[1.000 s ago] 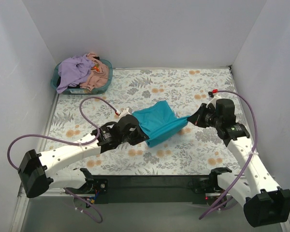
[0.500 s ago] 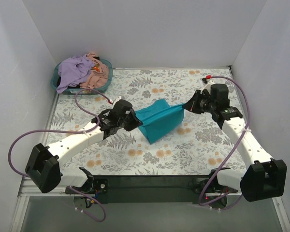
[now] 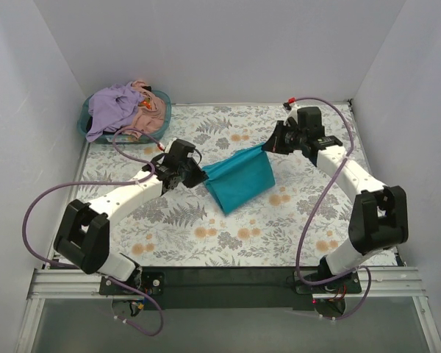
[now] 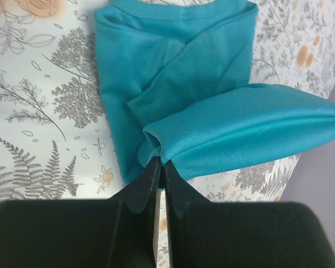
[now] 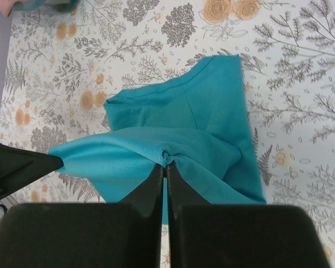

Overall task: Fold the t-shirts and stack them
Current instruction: Fold the tshirt

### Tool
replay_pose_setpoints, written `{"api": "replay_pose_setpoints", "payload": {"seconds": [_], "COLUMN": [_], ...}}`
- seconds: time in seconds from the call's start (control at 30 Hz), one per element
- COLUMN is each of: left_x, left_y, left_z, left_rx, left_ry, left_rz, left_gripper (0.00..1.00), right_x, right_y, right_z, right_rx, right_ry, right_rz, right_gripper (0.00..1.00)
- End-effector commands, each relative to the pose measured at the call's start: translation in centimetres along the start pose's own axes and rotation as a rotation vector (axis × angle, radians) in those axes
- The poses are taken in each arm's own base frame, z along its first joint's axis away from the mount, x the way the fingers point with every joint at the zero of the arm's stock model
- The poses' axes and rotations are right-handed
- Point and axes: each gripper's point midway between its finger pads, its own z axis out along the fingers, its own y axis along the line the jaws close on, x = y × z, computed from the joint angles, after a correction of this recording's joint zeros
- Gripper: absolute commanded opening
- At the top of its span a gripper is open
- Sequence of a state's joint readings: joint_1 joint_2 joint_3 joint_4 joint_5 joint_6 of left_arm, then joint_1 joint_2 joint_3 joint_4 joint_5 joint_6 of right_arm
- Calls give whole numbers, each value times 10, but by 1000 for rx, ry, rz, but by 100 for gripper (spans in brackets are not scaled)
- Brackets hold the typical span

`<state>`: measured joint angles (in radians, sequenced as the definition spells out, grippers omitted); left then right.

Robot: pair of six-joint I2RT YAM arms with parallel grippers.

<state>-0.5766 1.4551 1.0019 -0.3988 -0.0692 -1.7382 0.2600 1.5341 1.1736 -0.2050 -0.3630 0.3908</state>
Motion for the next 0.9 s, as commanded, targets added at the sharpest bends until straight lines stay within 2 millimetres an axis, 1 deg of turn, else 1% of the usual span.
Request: {"api": "replay_pose_setpoints", "payload": {"seconds": [0.0, 0.03, 0.07, 0.1, 0.13, 0.17, 0.2, 0.23, 0.3, 0.33, 0.37, 0.4, 0.43, 0.47, 0.5, 0.53, 0.6, 0.63, 0.67, 0.7, 0.73, 0.77, 0.8, 0.83, 0.87], "left_x": [-22, -26, -32, -34, -39, -44, -45, -45, -48, -43, -44, -50, -53, -54, -55, -59, -62, -64, -66, -67, -69, -71, -76, -78, -77], "left_y": [13, 15, 13, 16, 18, 13, 22, 23, 26, 27, 28, 24, 23, 26, 24, 22, 20, 17, 15, 12, 10, 7, -3, -7, -6], "left_z": [10, 14, 17, 25, 32, 35, 46, 50, 58, 65, 69, 71, 74, 80, 83, 87, 90, 90, 89, 87, 85, 81, 72, 66, 62], "left_rx": [-52, -57, -53, -63, -61, -50, -79, -83, -95, -93, -94, -90, -88, -99, -96, -96, -94, -88, -81, -74, -65, -56, -22, -2, 3], "left_ry": [-31, -36, -43, -35, -27, -25, -5, 9, 13, 44, 48, 38, 35, 40, 39, 31, 29, 27, 26, 26, 20, 14, -4, -16, -22], "left_rz": [3, -6, -17, -18, -24, -18, -21, -17, -10, -9, -7, -8, -10, -11, -7, -7, 0, -1, -1, 4, 3, 5, 12, 14, 16], "left_gripper": [0, 0, 0, 0, 0, 0, 0, 0, 0, 0, 0, 0, 0, 0, 2, 7, 14, 21, 39, 48, 53, 61, 64, 69, 78], "right_x": [-50, -53, -54, -54, -49, -52, -52, -45, -47, -42, -43, -44, -38, -39, -39, -36, -37, -35, -37, -38, -43, -45, -46, -49, -46], "right_y": [7, 4, 0, -3, -11, -13, -15, -21, -25, -31, -35, -36, -42, -44, -46, -53, -56, -58, -57, -55, -51, -46, -41, -33, -24], "right_z": [15, 27, 33, 40, 53, 57, 63, 73, 80, 87, 90, 94, 101, 103, 105, 109, 112, 115, 115, 116, 115, 113, 111, 105, 102], "right_rx": [2, 6, 15, 21, 33, 35, 35, 43, 50, 63, 75, 76, 85, 96, 101, 127, 139, 143, 137, 128, 117, 96, 76, 50, 9], "right_ry": [-131, -123, -121, -114, -87, -89, -82, -59, -60, -47, -49, -50, -33, -35, -34, -32, -36, -31, -33, -32, -37, -35, -32, -38, -21], "right_rz": [-97, -94, -89, -83, -64, -61, -56, -40, -35, -27, -19, -20, -11, -1, 3, 17, 28, 34, 35, 31, 23, 21, 11, 7, 4], "right_gripper": [1, 1, 1, 1, 1, 1, 1, 1, 1, 1, 1, 1, 1, 1, 1, 1, 1, 4, 28, 42, 55, 81, 99, 98, 98]}}
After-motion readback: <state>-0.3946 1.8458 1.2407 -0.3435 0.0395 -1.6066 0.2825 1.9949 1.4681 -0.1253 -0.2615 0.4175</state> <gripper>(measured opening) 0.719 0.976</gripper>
